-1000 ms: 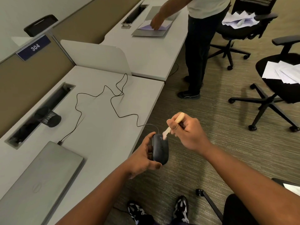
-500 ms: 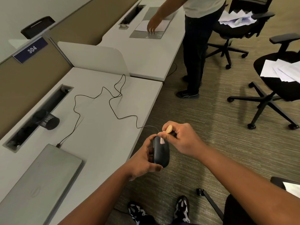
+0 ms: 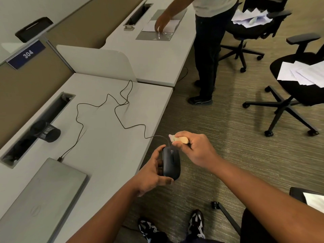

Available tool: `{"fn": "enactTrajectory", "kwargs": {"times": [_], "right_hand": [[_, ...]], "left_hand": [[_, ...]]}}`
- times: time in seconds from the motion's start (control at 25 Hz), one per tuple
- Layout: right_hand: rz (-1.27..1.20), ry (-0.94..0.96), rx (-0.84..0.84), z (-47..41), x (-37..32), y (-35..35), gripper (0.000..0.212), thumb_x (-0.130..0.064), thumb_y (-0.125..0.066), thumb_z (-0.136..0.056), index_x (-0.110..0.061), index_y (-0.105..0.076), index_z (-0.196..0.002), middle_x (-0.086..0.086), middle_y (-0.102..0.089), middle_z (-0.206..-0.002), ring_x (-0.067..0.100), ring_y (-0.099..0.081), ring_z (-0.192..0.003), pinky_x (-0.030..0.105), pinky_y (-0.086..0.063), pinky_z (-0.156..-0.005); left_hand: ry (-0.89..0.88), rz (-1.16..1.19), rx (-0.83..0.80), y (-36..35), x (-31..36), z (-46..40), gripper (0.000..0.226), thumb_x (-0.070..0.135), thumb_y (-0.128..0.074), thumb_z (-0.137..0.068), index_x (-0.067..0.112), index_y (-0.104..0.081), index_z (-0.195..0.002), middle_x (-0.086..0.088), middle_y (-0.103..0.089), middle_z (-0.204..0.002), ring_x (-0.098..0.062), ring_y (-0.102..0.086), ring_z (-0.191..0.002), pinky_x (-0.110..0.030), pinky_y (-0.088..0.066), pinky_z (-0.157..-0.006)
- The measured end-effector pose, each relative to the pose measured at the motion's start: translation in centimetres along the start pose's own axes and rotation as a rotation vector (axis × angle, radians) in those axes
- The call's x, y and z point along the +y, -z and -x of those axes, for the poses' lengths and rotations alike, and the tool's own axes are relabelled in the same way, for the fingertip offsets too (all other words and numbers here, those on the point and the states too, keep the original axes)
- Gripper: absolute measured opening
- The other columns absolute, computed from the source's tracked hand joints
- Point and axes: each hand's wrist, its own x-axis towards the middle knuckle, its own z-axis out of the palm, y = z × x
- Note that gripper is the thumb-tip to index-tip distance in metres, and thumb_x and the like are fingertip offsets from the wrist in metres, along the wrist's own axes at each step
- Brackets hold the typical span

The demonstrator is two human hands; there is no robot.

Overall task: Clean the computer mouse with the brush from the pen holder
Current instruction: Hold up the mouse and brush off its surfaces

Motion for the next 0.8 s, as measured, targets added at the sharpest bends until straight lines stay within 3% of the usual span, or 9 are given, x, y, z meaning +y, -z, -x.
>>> {"fn": "enactTrajectory", "kwargs": {"times": [0.16, 0.36, 0.48, 0.68, 0.8], "right_hand": [[-0.298, -0.249, 0.091, -0.3, -0.3, 0.7, 0.02, -0.043, -0.067, -0.1, -0.024, -0.071, -0.101, 0.004, -0.075, -0.076, 0.021, -0.07, -0.065, 0.035, -0.056, -0.056], [-0.681, -0.499, 0.033, -0.9, -0.7, 1.6, 0.024, -0.033, -0.068, -0.101, -0.011, -0.065, -0.095, 0.005, -0.071, -0.063, 0.011, -0.062, -0.05, 0.017, -0.046, -0.045], [-0.721, -0.488, -0.094, -0.6, -0.9, 1.5, 0.028, -0.038, -0.069, -0.096, -0.011, -0.064, -0.099, 0.007, -0.072, -0.067, 0.014, -0.063, -0.054, 0.019, -0.047, -0.047], [-0.605, -0.341, -0.056, -0.3, -1.0, 1.1, 0.033, -0.048, -0.072, -0.09, -0.016, -0.067, -0.098, 0.004, -0.075, -0.073, 0.015, -0.069, -0.063, 0.021, -0.055, -0.057], [-0.423, -0.221, -0.021, -0.1, -0.7, 0.9, 0.03, -0.058, -0.069, -0.092, -0.029, -0.069, -0.094, 0.004, -0.075, -0.077, 0.023, -0.071, -0.067, 0.037, -0.059, -0.06]], "left_hand": [[-0.046, 0.016, 0.019, 0.2, -0.2, -0.1, 0.12, 0.004, -0.09, -0.074, 0.064, -0.024, -0.154, -0.004, -0.055, -0.149, -0.022, -0.069, -0.127, -0.046, -0.063, -0.097], [-0.071, 0.052, 0.03, 0.0, -0.4, -0.2, 0.115, -0.003, -0.088, -0.073, 0.061, -0.03, -0.149, -0.002, -0.053, -0.146, -0.018, -0.069, -0.124, -0.041, -0.064, -0.091], [-0.071, 0.069, 0.014, -0.1, -0.3, -0.2, 0.114, -0.006, -0.087, -0.074, 0.056, -0.03, -0.15, -0.005, -0.052, -0.145, -0.019, -0.07, -0.123, -0.039, -0.063, -0.09], [-0.051, 0.136, 0.026, -0.3, -0.5, 0.2, 0.113, -0.008, -0.087, -0.074, 0.052, -0.033, -0.153, -0.009, -0.052, -0.148, -0.026, -0.069, -0.125, -0.043, -0.063, -0.093], [-0.049, 0.154, 0.029, -0.4, -0.8, 0.2, 0.114, -0.004, -0.09, -0.073, 0.052, -0.034, -0.154, -0.007, -0.055, -0.147, -0.027, -0.069, -0.126, -0.043, -0.062, -0.095]]}}
